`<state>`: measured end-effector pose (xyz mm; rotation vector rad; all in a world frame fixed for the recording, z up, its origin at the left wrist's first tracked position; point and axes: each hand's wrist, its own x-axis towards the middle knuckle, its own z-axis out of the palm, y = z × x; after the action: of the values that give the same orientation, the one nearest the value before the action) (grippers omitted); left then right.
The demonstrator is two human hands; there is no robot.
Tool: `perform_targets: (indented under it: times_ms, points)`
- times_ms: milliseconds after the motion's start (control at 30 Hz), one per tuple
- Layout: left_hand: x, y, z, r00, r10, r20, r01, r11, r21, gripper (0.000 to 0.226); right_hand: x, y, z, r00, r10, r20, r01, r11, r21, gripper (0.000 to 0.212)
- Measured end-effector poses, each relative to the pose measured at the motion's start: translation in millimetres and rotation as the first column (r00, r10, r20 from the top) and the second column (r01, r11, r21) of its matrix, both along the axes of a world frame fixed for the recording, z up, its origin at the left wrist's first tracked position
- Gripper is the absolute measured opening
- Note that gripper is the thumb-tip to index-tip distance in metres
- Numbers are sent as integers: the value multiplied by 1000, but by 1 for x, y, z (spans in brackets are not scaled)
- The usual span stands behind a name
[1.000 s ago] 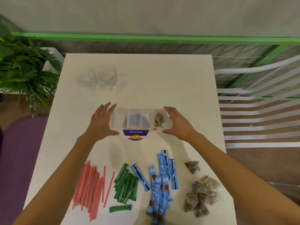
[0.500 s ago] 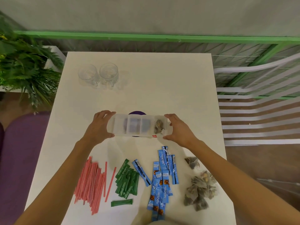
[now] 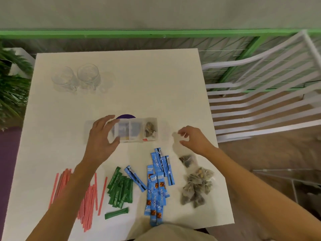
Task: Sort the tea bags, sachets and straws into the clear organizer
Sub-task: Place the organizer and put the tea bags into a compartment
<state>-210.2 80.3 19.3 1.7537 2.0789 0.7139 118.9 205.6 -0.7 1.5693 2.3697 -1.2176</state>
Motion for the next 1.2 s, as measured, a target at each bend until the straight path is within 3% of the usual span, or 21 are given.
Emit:
perform_targets:
  times_ms: [133, 300, 433, 567, 800, 1033, 1200]
  points:
    - [73, 7, 15, 968, -49, 248, 54, 998, -11, 20, 39, -40, -10, 995, -13, 103, 20, 997, -73, 40]
    - [146, 10, 1, 908, -137, 396, 211, 966, -149, 18, 52, -69, -26, 991, -3, 135, 13, 997, -74, 59]
    - [187, -6, -28, 868, -73, 492, 274, 895, -351, 26, 49, -73, -32, 993, -10, 116, 13, 1000, -27, 42]
    - [207, -17, -45, 859, -6, 511, 239, 889, -390, 37, 48, -74, -33, 999, -39, 30, 40, 999, -24, 14]
    - [216, -20, -50, 866, 59, 496, 168, 901, -400, 43, 51, -82, -21, 932, -316, -178, 282, 940, -192, 9]
    - [219, -15, -35, 656, 275, 703, 89, 897, -434, 16, 53, -86, -13, 805, -495, -327, 323, 828, -459, 11]
    - [204, -12, -24, 633, 305, 711, 6, 917, -399, 22, 38, -81, -8, 790, -501, -354, 295, 816, -497, 10]
